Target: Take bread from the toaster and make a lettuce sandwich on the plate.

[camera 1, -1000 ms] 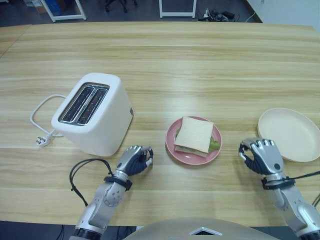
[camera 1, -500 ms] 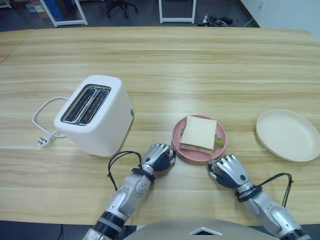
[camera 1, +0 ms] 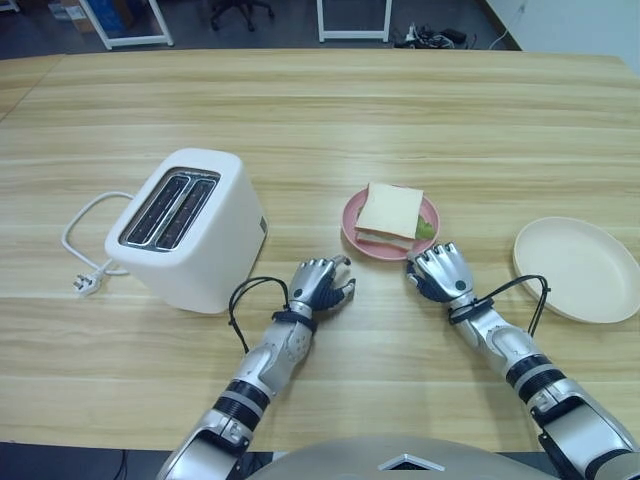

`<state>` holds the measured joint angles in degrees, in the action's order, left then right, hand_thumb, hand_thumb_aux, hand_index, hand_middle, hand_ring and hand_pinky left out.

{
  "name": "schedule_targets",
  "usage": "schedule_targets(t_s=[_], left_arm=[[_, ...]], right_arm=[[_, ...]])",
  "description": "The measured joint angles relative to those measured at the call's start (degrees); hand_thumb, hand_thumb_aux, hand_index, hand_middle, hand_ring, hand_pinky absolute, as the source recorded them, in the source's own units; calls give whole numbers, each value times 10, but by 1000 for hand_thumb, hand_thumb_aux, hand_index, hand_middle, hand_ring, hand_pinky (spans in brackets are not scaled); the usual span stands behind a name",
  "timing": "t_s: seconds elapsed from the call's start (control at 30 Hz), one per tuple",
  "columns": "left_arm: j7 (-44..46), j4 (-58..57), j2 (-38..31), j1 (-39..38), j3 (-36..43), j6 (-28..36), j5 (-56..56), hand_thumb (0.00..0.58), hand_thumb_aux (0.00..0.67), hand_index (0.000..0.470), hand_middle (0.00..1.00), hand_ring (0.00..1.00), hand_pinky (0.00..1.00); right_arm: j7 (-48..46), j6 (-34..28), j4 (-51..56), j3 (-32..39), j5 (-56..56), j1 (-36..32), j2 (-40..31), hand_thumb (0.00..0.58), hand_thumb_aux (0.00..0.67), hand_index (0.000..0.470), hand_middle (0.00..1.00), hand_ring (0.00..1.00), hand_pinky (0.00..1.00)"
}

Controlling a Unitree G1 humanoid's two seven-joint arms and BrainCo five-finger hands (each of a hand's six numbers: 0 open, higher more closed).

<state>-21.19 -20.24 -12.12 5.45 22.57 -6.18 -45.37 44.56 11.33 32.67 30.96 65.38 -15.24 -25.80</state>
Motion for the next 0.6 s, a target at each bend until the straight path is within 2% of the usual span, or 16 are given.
schedule_targets(t_s=[0.07, 0.17, 0.3, 0.43, 0.6], left_arm=[[-32, 2, 4, -7, -22, -25, 31, 0, 0, 0, 0, 0, 0], [-47, 17, 15, -38, -55, -104, 116, 0, 0, 0, 0, 0, 0], [5, 81, 65, -58, -97, -204, 306, 0, 0, 0, 0, 0, 0], [83, 88, 96, -57, -118, -210, 421, 0, 0, 0, 0, 0, 0], [110, 74, 97, -48, -152, -198, 441, 0, 0, 0, 0, 0, 0]], right_arm=[[-12, 30, -60, -18, -46, 47, -14, 0, 0, 0, 0, 0, 0], [-58, 79, -196, -70, -166, 130, -25, 0, 0, 0, 0, 0, 0], [-156, 100, -354, -130, -350, 200, -8, 0, 0, 0, 0, 0, 0], [-259, 87, -364, -148, -513, 218, 51, 0, 0, 0, 0, 0, 0], [-326, 61, -306, -189, -607, 203, 106, 0, 0, 0, 0, 0, 0]])
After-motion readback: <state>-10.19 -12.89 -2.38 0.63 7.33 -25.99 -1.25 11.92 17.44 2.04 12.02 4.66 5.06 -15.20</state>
